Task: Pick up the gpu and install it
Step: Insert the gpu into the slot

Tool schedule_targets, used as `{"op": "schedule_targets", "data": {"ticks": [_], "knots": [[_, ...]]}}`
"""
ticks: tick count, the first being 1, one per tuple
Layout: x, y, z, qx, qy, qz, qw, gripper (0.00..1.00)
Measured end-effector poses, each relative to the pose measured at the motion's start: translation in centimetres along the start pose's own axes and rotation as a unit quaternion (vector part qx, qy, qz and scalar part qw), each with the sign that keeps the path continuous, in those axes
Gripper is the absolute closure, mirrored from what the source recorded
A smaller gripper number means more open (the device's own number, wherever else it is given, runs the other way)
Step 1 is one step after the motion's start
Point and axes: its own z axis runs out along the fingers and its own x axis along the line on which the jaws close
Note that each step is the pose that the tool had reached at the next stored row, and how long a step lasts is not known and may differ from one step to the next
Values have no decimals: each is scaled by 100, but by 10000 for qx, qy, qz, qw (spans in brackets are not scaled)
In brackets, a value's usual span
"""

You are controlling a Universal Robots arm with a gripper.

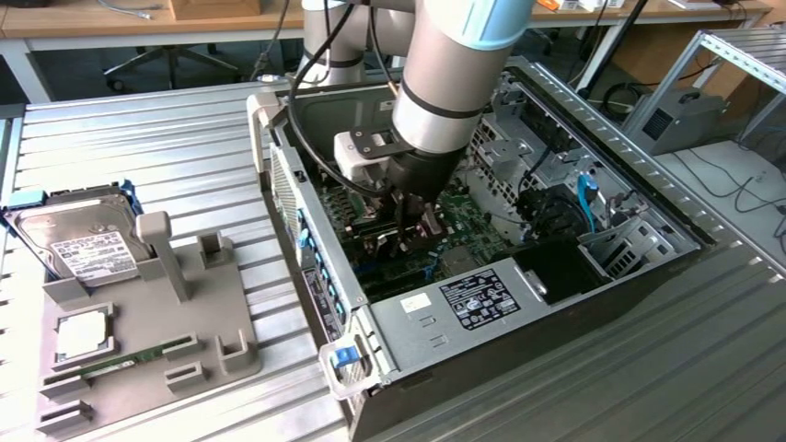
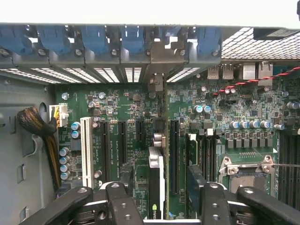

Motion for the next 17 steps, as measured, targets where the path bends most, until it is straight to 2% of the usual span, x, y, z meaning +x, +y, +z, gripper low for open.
{"op": "schedule_targets", "data": {"ticks": [9, 17], "knots": [[-11, 3, -146, 1, -2, 0, 10000, 42], [-14, 2, -181, 1, -3, -1, 10000, 42]]}}
